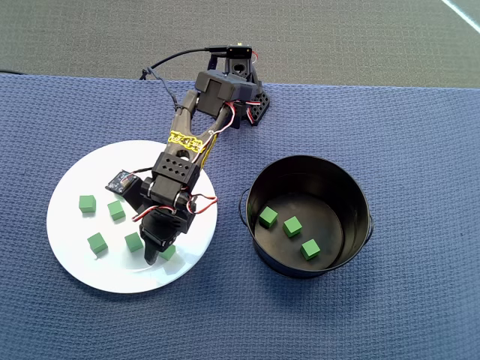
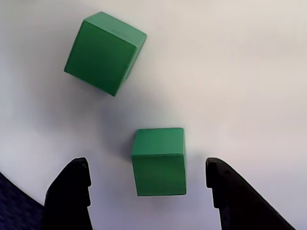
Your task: Pick up the green cubes from the white plate and place them in the black recipient
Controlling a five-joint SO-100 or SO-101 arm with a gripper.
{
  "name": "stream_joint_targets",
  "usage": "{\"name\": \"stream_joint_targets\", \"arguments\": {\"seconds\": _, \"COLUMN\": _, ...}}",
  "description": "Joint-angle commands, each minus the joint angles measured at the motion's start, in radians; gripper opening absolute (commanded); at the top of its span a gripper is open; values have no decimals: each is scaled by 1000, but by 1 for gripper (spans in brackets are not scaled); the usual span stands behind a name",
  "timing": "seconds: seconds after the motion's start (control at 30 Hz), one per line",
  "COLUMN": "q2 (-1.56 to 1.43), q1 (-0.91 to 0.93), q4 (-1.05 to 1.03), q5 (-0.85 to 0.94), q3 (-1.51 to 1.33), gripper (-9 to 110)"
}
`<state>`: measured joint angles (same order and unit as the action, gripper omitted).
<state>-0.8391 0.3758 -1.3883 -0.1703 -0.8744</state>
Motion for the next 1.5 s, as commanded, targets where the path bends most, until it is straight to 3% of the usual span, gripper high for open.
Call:
{"name": "stream_joint_targets", "arguments": {"seconds": 0.0, "q2": 0, "q1": 2, "q4": -18, "q5": 20, "q3": 80, "gripper": 23}}
{"name": "stream_joint_targets", "arguments": {"seconds": 0.17, "q2": 15, "q1": 9, "q4": -21, "q5": 28, "q3": 92, "gripper": 22}}
{"name": "stream_joint_targets", "arguments": {"seconds": 0.2, "q2": 15, "q1": 12, "q4": -21, "q5": 26, "q3": 92, "gripper": 17}}
{"name": "stream_joint_targets", "arguments": {"seconds": 0.23, "q2": 15, "q1": 14, "q4": -21, "q5": 18, "q3": 92, "gripper": 0}}
{"name": "stream_joint_targets", "arguments": {"seconds": 0.57, "q2": -57, "q1": 32, "q4": 2, "q5": 12, "q3": 32, "gripper": 0}}
{"name": "stream_joint_targets", "arguments": {"seconds": 0.93, "q2": -864, "q1": -23, "q4": 35, "q5": 0, "q3": -465, "gripper": 0}}
{"name": "stream_joint_targets", "arguments": {"seconds": 1.03, "q2": -1054, "q1": -126, "q4": -9, "q5": -3, "q3": -518, "gripper": 0}}
{"name": "stream_joint_targets", "arguments": {"seconds": 1.2, "q2": -1204, "q1": -457, "q4": -75, "q5": 17, "q3": -511, "gripper": 0}}
{"name": "stream_joint_targets", "arguments": {"seconds": 1.33, "q2": -1137, "q1": -652, "q4": -95, "q5": 15, "q3": -457, "gripper": 0}}
{"name": "stream_joint_targets", "arguments": {"seconds": 1.47, "q2": -992, "q1": -710, "q4": -31, "q5": -9, "q3": -459, "gripper": 0}}
